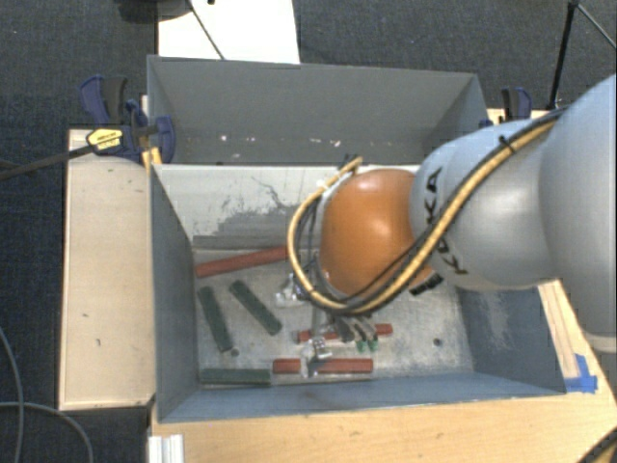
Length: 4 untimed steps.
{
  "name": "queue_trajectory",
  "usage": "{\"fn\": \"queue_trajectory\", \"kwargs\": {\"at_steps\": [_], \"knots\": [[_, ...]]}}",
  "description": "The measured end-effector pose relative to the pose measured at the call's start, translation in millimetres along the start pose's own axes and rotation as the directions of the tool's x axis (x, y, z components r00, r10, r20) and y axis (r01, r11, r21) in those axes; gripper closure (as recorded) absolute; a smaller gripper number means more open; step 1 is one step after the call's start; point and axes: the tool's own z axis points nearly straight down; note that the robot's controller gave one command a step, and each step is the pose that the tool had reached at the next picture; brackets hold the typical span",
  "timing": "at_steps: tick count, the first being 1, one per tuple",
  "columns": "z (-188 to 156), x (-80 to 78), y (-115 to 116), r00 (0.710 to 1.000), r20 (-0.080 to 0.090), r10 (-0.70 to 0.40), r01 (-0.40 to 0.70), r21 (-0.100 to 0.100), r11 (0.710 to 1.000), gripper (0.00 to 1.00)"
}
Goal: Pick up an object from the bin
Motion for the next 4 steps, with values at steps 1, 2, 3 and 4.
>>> {"fn": "queue_trajectory", "kwargs": {"at_steps": [1, 2, 3, 4], "knots": [[51.0, -3.0, -15.0, 0.960, 0.011, 0.281, -0.281, -0.003, 0.960, 1.00], [51.0, -3.0, -14.9, 0.959, 0.010, 0.284, -0.284, -0.003, 0.959, 1.00], [-32.1, -16.6, 2.2, 0.972, 0.000, 0.236, -0.236, 0.000, 0.972, 1.00], [-32.1, -16.6, 2.3, 0.971, 0.000, 0.237, -0.237, -0.001, 0.971, 1.00]]}}
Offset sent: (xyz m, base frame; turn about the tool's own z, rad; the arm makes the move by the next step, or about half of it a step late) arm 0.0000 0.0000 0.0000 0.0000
